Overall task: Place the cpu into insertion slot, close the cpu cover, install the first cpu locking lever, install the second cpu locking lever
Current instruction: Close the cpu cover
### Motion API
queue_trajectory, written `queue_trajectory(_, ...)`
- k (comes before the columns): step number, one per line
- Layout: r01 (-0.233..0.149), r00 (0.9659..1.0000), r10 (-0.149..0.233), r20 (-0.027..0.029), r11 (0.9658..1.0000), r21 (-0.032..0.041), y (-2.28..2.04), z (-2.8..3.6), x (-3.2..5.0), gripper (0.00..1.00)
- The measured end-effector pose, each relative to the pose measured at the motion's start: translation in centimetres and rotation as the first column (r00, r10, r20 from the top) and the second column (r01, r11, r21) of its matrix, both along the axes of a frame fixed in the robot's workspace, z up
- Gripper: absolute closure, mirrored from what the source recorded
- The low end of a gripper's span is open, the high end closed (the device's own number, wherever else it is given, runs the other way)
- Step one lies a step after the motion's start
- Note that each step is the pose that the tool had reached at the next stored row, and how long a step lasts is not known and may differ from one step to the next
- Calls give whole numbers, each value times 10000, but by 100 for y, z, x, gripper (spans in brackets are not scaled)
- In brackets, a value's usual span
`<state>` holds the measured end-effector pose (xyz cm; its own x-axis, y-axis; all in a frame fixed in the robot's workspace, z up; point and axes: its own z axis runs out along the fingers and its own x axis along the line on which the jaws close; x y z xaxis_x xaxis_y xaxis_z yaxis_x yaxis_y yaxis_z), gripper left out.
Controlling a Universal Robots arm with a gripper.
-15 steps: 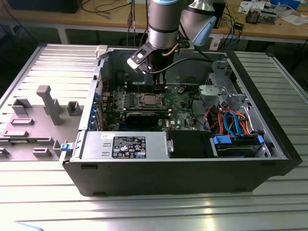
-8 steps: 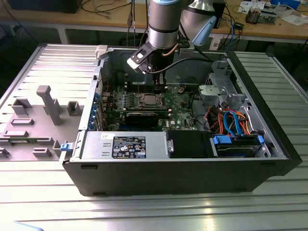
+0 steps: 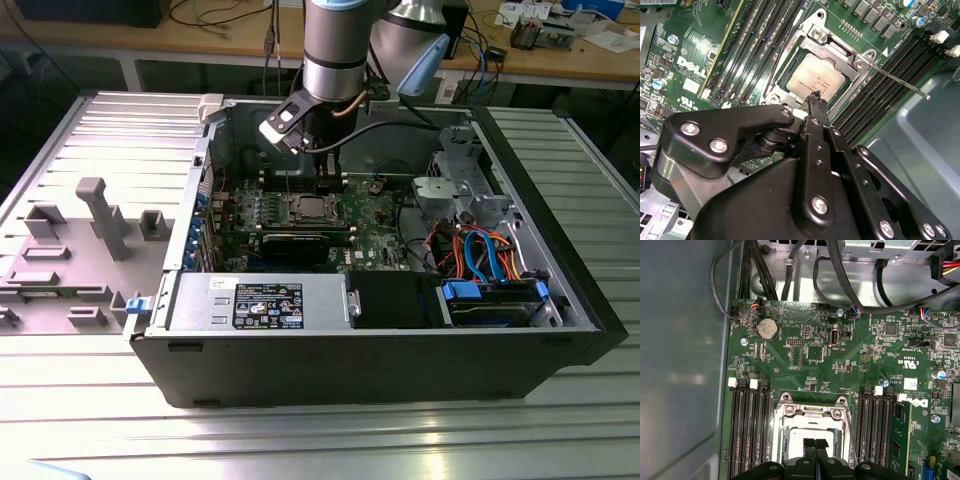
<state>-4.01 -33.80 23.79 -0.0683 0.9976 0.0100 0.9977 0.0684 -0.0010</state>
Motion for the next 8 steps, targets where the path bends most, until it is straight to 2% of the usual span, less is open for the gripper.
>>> queue_trajectory(8, -17, 10000, 17, 1, 10000, 2, 0, -19, -30, 89)
